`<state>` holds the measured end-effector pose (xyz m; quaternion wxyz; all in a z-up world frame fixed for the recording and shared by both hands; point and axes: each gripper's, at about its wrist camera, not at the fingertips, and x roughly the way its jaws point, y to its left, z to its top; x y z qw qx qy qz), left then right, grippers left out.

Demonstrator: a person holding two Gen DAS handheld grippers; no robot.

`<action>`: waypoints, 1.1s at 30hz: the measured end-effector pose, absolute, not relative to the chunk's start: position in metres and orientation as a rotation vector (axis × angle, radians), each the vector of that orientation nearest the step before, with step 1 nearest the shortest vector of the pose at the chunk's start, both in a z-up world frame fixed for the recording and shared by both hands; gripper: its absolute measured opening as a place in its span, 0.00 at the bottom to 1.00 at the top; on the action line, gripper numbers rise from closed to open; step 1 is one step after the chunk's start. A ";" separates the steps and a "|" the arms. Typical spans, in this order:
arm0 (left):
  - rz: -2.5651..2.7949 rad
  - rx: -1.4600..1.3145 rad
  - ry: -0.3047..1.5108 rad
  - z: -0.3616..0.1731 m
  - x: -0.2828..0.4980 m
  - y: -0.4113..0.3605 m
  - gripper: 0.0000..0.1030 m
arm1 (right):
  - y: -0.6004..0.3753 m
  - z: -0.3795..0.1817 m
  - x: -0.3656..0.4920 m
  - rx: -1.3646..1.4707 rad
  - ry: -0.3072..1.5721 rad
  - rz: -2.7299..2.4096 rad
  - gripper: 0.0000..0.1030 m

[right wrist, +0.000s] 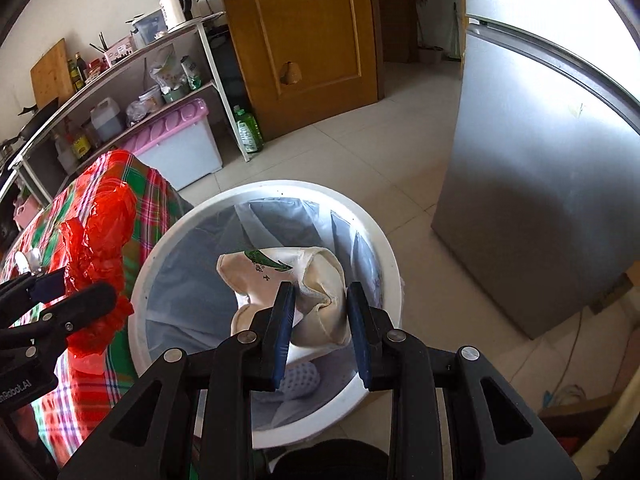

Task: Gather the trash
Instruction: 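Carry both items over the bin and open both grippers to drop them, then move both open grippers back over the table to the remaining trash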

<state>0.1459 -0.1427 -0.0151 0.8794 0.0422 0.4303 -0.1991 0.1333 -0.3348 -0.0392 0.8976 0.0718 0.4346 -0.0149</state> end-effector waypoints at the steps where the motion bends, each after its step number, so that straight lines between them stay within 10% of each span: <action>1: -0.406 0.084 0.905 -0.018 0.147 -0.143 0.53 | -0.336 -0.041 0.134 0.148 0.905 -0.033 0.28; 10: -0.388 0.081 0.921 -0.024 0.152 -0.143 0.63 | -0.339 -0.050 0.140 0.147 0.929 -0.043 0.42; 33: -0.312 0.007 0.819 0.012 0.125 -0.087 0.71 | -0.304 -0.010 0.121 0.131 0.834 0.006 0.44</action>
